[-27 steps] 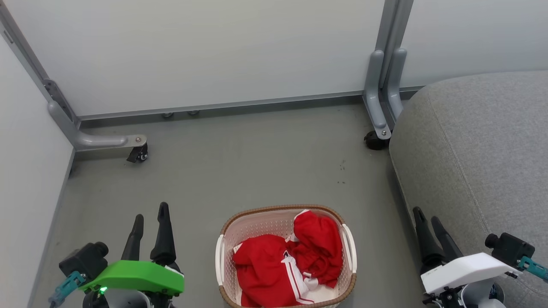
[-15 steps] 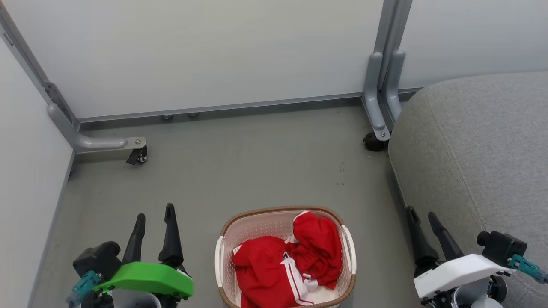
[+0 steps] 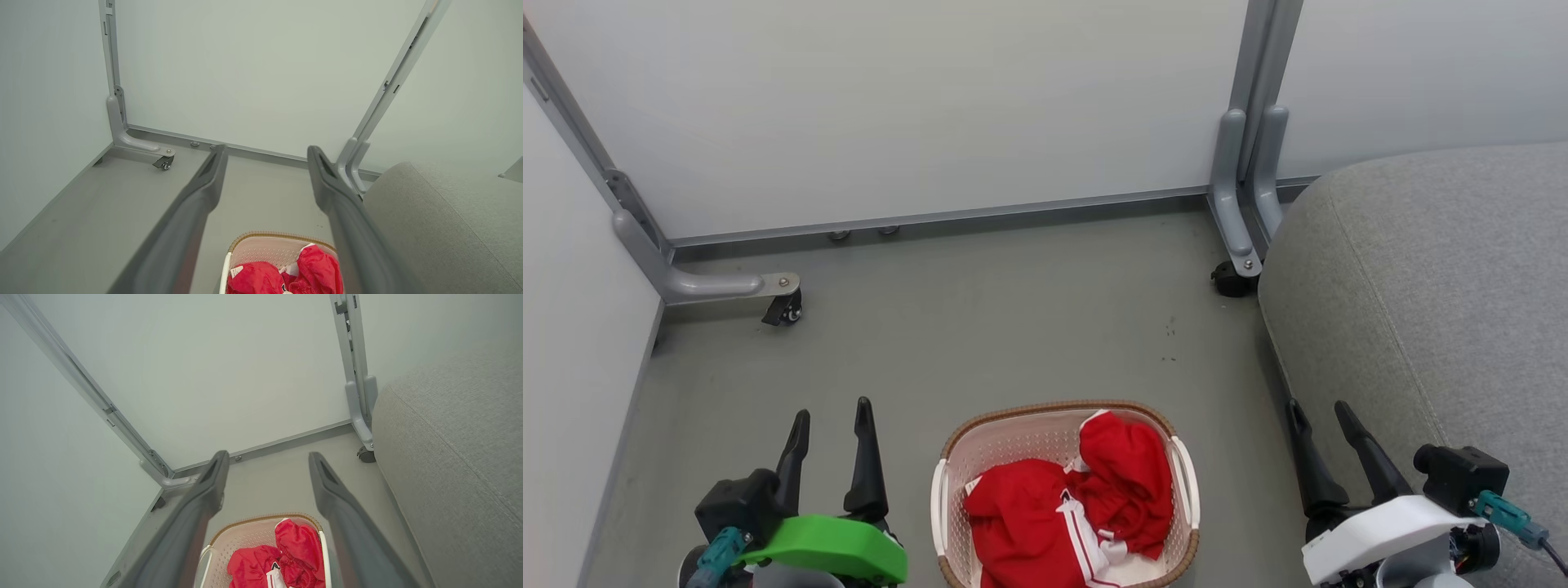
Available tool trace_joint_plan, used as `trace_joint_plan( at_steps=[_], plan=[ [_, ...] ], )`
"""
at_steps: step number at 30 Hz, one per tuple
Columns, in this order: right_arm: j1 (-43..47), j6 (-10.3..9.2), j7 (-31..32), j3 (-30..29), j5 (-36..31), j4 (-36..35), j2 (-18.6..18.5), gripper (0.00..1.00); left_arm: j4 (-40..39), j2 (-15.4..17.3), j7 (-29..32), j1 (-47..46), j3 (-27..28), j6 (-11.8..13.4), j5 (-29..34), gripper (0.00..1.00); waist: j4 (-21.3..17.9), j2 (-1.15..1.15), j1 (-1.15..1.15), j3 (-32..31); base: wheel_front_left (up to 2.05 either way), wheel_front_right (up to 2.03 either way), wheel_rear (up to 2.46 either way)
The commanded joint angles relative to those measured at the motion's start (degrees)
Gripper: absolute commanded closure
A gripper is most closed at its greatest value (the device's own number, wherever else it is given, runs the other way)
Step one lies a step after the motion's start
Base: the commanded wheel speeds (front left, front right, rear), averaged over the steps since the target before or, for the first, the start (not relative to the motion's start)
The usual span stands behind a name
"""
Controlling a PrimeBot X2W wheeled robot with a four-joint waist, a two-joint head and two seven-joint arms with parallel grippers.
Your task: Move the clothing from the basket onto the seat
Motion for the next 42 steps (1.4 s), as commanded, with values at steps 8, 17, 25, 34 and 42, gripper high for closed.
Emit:
trace_joint_plan(
  at_steps=[8,17,25,34,42],
  plan=[
    [0.79,0.01,-1.52,0.08,-6.12,-1.13,-0.23,0.00,-0.99,0.35,-1.47,1.03,-0.42,0.98,5.30,0.00,-0.16,0.00,0.00,-0.60,0.00,0.00,0.00],
    [1.14,0.01,-2.67,0.95,-11.06,-1.34,-0.35,0.00,-0.65,0.18,-2.60,1.80,-0.92,1.14,9.98,0.00,-0.32,0.00,0.00,-0.88,0.00,0.00,0.00],
    [1.49,0.01,-3.60,1.13,-15.16,-1.57,-0.46,0.00,-0.47,0.09,-3.52,2.56,-1.58,1.44,13.79,0.00,-0.58,0.00,0.00,-1.16,0.00,0.00,0.00],
    [1.94,0.00,-4.61,1.43,-19.08,-1.81,-0.47,0.00,-0.15,-0.03,-4.49,3.07,-2.29,1.65,17.67,0.00,-0.69,0.00,0.00,-1.49,0.00,0.00,0.00],
    [2.26,-0.02,-5.34,1.65,-22.49,-2.05,-0.51,0.00,0.05,-0.12,-5.41,3.43,-2.89,1.89,20.95,0.00,-0.95,0.00,0.00,-1.76,0.00,0.00,0.00]
  ],
)
